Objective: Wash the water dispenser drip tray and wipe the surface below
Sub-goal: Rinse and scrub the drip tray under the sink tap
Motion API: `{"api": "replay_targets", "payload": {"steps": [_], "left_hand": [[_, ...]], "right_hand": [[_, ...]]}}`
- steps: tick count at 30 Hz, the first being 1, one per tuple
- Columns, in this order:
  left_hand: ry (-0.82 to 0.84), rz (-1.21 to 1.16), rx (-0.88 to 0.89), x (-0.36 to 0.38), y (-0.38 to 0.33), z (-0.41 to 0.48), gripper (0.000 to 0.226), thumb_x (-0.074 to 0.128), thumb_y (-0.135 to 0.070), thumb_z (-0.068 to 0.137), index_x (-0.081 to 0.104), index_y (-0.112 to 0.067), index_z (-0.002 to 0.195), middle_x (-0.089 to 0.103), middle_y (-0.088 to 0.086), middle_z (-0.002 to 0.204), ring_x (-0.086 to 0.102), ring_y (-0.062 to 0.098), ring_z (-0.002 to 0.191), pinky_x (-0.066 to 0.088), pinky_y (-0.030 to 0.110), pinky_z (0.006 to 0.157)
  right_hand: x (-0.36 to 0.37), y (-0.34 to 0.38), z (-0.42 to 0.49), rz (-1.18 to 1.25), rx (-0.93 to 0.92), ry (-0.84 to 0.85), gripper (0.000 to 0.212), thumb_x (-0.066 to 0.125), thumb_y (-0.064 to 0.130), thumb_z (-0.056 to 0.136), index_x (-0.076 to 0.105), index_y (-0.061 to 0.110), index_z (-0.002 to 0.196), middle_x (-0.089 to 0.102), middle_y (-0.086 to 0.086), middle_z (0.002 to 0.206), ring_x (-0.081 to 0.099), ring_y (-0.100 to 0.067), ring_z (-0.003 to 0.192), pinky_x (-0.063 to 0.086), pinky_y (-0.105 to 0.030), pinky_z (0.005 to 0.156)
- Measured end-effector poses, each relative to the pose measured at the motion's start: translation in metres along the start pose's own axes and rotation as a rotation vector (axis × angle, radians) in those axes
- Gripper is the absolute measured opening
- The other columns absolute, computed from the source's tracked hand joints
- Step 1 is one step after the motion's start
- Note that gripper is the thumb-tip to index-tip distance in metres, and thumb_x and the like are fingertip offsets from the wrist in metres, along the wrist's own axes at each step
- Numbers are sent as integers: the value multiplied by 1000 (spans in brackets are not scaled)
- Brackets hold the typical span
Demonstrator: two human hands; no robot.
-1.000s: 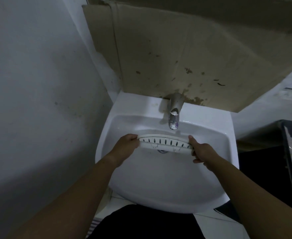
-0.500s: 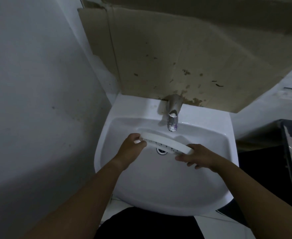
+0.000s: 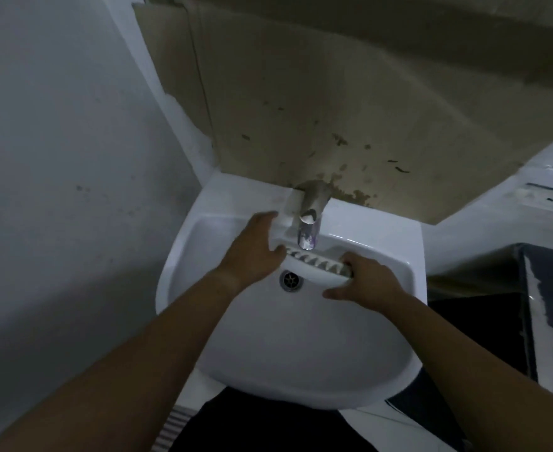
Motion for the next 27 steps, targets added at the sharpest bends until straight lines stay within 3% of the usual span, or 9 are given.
{"api": "replay_targets", "payload": {"steps": [3, 7, 11, 17, 22, 25, 27], "left_hand": [[-60, 299, 377, -19, -73, 8, 71, 60, -25, 82, 33, -18, 148, 40, 5, 149, 50, 27, 126, 46, 44, 97], [-20, 665, 599, -10, -115, 13, 67, 67, -19, 79, 45, -17, 143, 53, 1, 138, 58, 24, 113, 44, 32, 83], [-44, 726, 633, -13, -125, 18, 54, 66, -14, 81, 56, -17, 134, 59, 2, 134, 64, 26, 103, 47, 38, 79], [-48, 708, 617, -13, -126, 12, 54, 64, -19, 87, 51, -21, 140, 53, 2, 143, 66, 28, 100, 45, 38, 79], [-41, 727, 625, -14, -129, 14, 37, 65, -22, 87, 59, -20, 123, 64, -1, 112, 63, 24, 84, 29, 27, 68], [-23, 665, 606, -15, -131, 14, 29, 65, -21, 87, 56, -24, 114, 55, -10, 94, 58, 20, 76, 35, 28, 63], [-44, 610, 574, -18, -126, 12, 37, 65, -24, 87, 55, -25, 123, 58, -12, 95, 52, 10, 73, 40, 25, 63]], "right_hand": [[-1, 1, 10, -49, -88, -21, 82, 81, 65, 58, 54, 29, 126, 65, 4, 121, 62, -20, 107, 47, -32, 86], [6, 4, 11, -2, -194, 16, 76, 81, 52, 68, 51, 26, 133, 59, -1, 131, 57, -22, 114, 46, -34, 92], [-4, -1, 8, -14, -239, -71, 63, 86, 40, 63, 59, 25, 117, 64, 0, 112, 60, -21, 98, 49, -35, 82], [-9, -17, -1, -41, -265, -153, 55, 88, 37, 61, 63, 25, 108, 66, 2, 104, 58, -16, 91, 49, -33, 79], [-9, -22, -6, -9, -287, -178, 59, 90, 36, 59, 63, 25, 111, 66, 2, 106, 59, -18, 92, 49, -33, 79], [-6, -24, -7, 17, -290, -174, 62, 90, 37, 60, 62, 26, 113, 66, 2, 108, 60, -18, 93, 50, -34, 79], [-4, -25, -7, 42, -289, -174, 62, 89, 37, 61, 61, 26, 115, 66, 3, 109, 60, -18, 94, 52, -37, 80]]}}
Point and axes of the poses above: each hand's wrist, its own z-axis towards the middle knuckle, its own x-axis out of the palm, y = z × x, the point moved 10 cm from there along z, towards the middle knuckle
